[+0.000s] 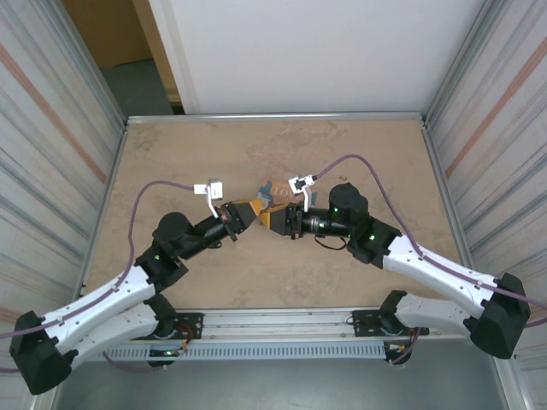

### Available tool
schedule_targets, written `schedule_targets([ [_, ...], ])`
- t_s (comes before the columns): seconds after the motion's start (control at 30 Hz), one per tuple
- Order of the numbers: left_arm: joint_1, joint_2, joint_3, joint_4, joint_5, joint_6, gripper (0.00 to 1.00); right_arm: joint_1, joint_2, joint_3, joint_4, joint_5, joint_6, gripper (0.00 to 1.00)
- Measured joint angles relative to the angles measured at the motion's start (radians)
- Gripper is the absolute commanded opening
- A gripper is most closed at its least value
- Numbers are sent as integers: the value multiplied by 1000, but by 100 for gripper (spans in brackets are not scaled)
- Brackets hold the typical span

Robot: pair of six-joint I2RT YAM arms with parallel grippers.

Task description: Unlock the padlock with the key

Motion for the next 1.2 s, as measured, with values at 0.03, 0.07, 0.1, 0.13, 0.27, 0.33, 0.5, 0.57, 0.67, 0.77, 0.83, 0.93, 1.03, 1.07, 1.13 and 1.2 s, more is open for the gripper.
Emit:
schedule_targets([
  [0.03, 0, -3, 13, -23, 1, 9, 0, -6, -5, 0, -10, -5, -2, 30],
  [0.07, 0, -8, 24, -43, 2, 19, 0, -18, -14, 0, -20, -16, -2, 32],
  [0.1, 0, -16, 35, -66, 6, 31, 0, -31, -23, 0, -26, -27, -2, 34],
  [0.13, 0, -24, 42, -82, 9, 37, 0, -43, -31, 0, -29, -40, -2, 35],
  [0.27, 0, -52, 83, -172, 43, 77, 0, -74, -66, 0, -48, -97, -4, 42],
  [0.33, 0, -55, 104, -210, 66, 92, 0, -74, -76, 2, -53, -128, -7, 42],
  [0.5, 0, -55, 139, -284, 107, 124, 0, -63, -65, 27, -68, -177, -23, 41],
  [0.57, 0, -55, 148, -306, 121, 134, 0, -46, -39, 48, -64, -187, -27, 40],
  [0.67, 0, -53, 153, -317, 134, 140, 0, -21, -10, 58, -61, -197, -30, 37],
  [0.77, 0, -44, 153, -321, 148, 141, 0, -8, 8, 58, -61, -201, -30, 31],
  [0.83, 0, -38, 153, -321, 156, 141, 0, -5, 16, 58, -61, -201, -32, 27],
  [0.93, 0, -35, 153, -321, 159, 141, 0, -4, 23, 58, -61, -201, -34, 23],
  [1.03, 0, -35, 153, -321, 159, 141, 0, -4, 23, 58, -61, -200, -38, 22],
  [1.07, 0, -35, 153, -321, 159, 141, 0, -4, 23, 58, -62, -200, -41, 21],
  [1.13, 0, -35, 153, -321, 159, 141, 0, -5, 23, 58, -62, -196, -48, 21],
  [1.2, 0, -35, 153, -321, 158, 141, 0, -5, 23, 58, -63, -193, -50, 21],
])
